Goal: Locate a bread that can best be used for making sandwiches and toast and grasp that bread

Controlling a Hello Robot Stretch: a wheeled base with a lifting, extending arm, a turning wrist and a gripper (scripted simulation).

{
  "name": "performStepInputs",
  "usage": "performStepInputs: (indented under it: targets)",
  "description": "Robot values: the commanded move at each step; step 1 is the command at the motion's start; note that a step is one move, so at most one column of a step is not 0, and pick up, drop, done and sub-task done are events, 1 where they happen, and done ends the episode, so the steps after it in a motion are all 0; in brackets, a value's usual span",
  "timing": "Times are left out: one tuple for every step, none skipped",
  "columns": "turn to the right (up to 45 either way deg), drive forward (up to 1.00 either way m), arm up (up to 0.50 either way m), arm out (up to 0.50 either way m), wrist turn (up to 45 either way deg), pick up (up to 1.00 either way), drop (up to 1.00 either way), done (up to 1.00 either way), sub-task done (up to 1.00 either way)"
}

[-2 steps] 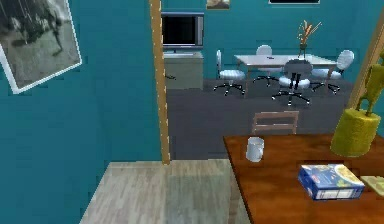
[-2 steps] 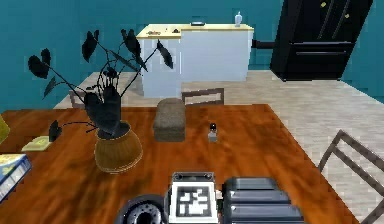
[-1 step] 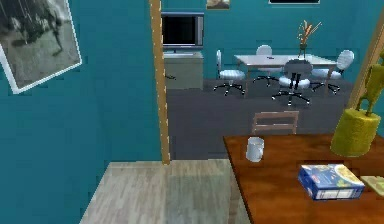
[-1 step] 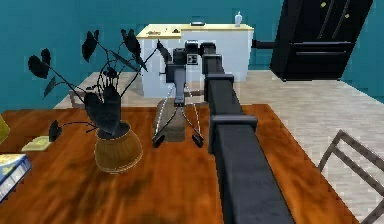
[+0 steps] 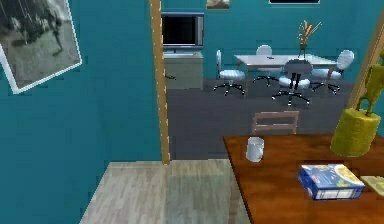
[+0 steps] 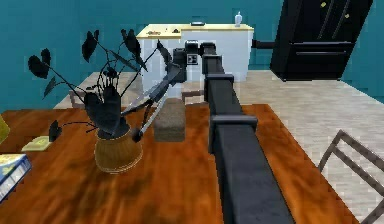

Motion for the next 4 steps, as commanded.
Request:
performStepInputs:
  targets:
    - [0.0, 0.00, 0.00, 0.00, 45.0, 0.00, 0.00, 0.00, 0.00]
    - [0.0, 0.00, 0.00, 0.00, 45.0, 0.00, 0.00, 0.00, 0.00]
    - [0.0, 0.00, 0.00, 0.00, 27.0, 0.00, 0.00, 0.00, 0.00]
    - [0.0, 0.00, -0.24, 0.00, 0.0, 0.00, 0.00, 0.00, 0.00]
